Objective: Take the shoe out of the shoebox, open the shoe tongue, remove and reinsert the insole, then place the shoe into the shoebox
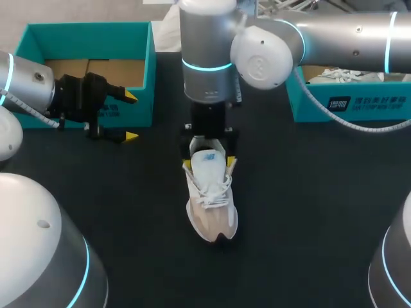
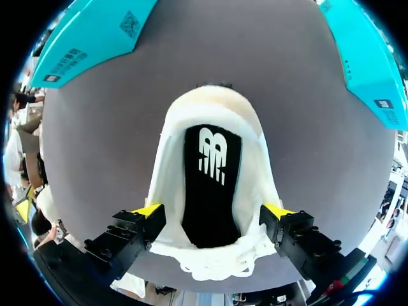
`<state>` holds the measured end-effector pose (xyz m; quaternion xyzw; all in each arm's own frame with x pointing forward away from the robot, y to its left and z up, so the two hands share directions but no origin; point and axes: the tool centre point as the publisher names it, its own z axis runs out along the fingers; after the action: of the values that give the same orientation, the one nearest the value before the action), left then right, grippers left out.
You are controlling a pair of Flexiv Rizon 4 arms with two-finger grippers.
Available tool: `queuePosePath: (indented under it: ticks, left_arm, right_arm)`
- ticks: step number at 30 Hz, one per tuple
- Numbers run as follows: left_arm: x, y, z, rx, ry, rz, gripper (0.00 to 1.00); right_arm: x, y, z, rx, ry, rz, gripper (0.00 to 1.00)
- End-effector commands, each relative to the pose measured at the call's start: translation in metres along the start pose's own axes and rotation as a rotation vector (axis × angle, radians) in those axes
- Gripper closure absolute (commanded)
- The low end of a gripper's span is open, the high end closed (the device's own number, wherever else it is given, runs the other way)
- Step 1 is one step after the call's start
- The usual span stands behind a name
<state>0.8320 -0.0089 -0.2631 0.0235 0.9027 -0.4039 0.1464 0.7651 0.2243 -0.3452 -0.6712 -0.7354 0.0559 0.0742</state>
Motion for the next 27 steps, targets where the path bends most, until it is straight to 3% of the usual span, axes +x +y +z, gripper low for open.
queuePosePath:
  ticks: [1, 10, 16, 25, 26, 27]
  left_arm:
    - [0.001, 0.000, 0.000, -0.003, 0.000, 0.000, 0.00]
    - [0.001, 0.000, 0.000, -0.003, 0.000, 0.000, 0.00]
    - [0.001, 0.000, 0.000, -0.003, 0.000, 0.000, 0.00]
    - [0.001, 0.000, 0.000, -0.003, 0.000, 0.000, 0.00]
    - [0.001, 0.000, 0.000, -0.003, 0.000, 0.000, 0.00]
    - [0.001, 0.000, 0.000, -0.003, 0.000, 0.000, 0.00]
  right_arm:
    - [-0.001, -0.006, -0.020, -0.042, -0.019, 0.004, 0.00]
    - [-0.001, -0.015, -0.054, -0.106, -0.065, 0.007, 0.00]
    - [0.002, -0.039, -0.067, -0.107, -0.085, 0.038, 0.00]
    - [0.008, -0.078, -0.069, -0.097, -0.070, 0.100, 0.00]
    - [0.007, -0.081, -0.068, -0.100, -0.066, 0.113, 0.20]
    - [0.007, -0.084, -0.066, -0.085, -0.070, 0.115, 0.53]
